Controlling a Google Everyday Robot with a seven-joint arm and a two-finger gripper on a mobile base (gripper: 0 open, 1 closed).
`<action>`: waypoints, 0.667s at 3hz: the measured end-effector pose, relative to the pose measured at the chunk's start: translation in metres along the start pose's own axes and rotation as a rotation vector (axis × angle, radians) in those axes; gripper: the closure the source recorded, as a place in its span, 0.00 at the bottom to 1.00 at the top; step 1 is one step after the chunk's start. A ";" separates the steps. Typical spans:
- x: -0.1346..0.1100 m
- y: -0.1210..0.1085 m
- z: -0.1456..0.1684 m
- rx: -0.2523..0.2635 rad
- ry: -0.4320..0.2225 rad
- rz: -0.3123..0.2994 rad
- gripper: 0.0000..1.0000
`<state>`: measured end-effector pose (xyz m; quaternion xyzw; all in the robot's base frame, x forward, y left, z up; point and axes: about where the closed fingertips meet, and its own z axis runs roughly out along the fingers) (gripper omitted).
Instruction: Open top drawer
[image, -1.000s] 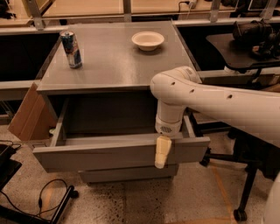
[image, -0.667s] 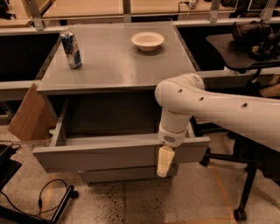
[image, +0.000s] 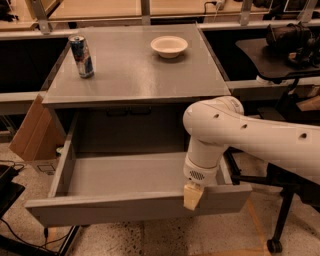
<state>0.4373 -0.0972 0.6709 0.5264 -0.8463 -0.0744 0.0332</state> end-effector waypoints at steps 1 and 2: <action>0.001 0.001 0.001 -0.001 0.002 0.000 0.55; 0.001 0.001 0.001 -0.002 0.003 -0.001 0.31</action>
Offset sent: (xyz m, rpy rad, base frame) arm -0.0006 -0.0002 -0.0006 -0.0009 0.0012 0.0005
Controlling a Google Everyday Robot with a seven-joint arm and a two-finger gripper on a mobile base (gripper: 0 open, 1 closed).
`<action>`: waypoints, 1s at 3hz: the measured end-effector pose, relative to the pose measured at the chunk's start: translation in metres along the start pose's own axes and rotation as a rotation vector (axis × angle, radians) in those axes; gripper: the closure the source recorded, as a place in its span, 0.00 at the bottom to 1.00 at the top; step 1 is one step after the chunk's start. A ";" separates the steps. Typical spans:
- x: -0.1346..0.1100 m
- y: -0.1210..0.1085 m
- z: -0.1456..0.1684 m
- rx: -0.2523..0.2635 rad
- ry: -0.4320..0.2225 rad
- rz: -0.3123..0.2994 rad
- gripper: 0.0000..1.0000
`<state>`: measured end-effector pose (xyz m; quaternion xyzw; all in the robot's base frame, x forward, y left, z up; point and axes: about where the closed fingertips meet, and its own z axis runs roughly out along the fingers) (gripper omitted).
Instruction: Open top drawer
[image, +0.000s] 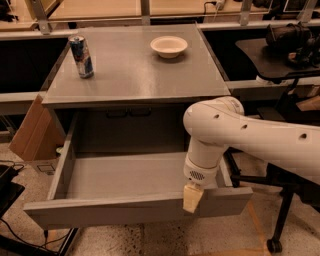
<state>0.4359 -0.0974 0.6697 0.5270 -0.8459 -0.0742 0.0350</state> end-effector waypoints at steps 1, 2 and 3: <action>0.000 0.000 0.001 -0.001 0.001 0.000 0.08; 0.001 0.001 0.001 -0.001 0.002 -0.001 0.00; 0.001 0.001 0.001 -0.001 0.002 -0.001 0.00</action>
Offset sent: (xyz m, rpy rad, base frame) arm -0.0005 -0.0001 -0.0005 -0.0008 0.0010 0.0007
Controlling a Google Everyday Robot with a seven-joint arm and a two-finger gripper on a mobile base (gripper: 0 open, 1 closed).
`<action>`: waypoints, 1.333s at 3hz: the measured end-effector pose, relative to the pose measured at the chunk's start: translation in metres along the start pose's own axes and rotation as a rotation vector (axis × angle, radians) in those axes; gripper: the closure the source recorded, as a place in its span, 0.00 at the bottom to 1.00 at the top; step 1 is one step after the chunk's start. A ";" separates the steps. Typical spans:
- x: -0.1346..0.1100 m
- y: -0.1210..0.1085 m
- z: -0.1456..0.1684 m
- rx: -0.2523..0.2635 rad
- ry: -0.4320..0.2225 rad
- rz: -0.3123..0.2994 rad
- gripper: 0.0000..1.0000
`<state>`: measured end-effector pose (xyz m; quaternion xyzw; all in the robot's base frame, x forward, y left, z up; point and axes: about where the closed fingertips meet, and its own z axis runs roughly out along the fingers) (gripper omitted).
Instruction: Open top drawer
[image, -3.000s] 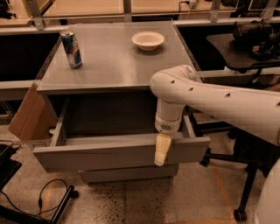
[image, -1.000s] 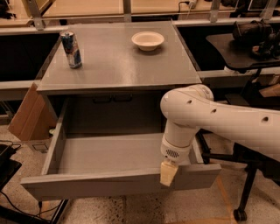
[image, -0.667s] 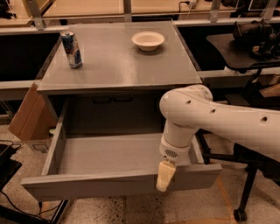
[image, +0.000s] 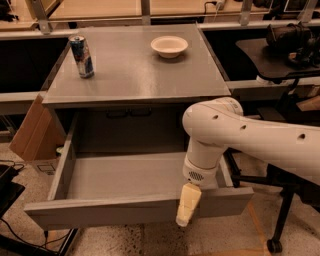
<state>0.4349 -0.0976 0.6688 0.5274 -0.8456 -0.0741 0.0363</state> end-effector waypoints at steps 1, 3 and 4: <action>0.010 0.009 0.003 -0.015 -0.026 0.011 0.00; 0.052 0.075 0.004 -0.118 -0.035 0.137 0.46; 0.052 0.075 0.004 -0.118 -0.035 0.137 0.33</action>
Offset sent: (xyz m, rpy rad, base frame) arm -0.1613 -0.0235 0.0045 0.1065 0.2061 -0.2454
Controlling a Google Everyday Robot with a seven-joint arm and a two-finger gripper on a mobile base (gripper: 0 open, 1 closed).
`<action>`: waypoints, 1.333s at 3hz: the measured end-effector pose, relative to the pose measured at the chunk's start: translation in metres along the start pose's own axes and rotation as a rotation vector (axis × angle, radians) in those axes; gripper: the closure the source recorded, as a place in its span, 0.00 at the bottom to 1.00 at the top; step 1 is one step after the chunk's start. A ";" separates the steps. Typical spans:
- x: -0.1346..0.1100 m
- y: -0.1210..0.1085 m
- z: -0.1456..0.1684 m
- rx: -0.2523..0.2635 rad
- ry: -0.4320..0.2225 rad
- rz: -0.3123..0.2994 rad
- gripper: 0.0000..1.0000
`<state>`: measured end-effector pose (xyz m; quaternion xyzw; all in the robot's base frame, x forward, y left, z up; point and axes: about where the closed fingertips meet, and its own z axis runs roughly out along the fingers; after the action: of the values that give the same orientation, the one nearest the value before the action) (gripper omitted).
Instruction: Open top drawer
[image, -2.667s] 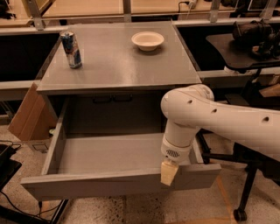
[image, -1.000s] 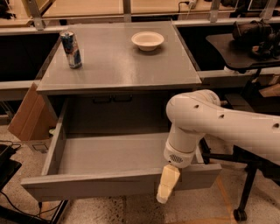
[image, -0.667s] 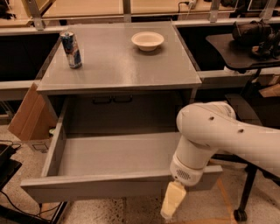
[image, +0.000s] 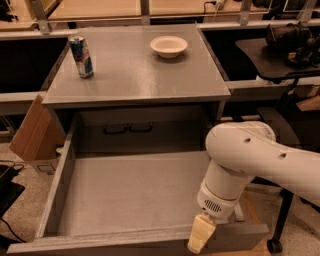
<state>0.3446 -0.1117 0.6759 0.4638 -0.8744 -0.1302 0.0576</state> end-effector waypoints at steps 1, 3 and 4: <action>0.000 0.001 0.000 0.002 0.001 0.000 0.10; -0.015 -0.006 -0.032 0.058 0.031 -0.072 0.00; -0.037 -0.011 -0.104 0.148 0.061 -0.193 0.00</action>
Offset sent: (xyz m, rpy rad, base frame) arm -0.0006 -0.0001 0.0004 -0.0015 -0.0010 0.0007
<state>0.3973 -0.1053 0.7736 0.5525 -0.8308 -0.0560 0.0369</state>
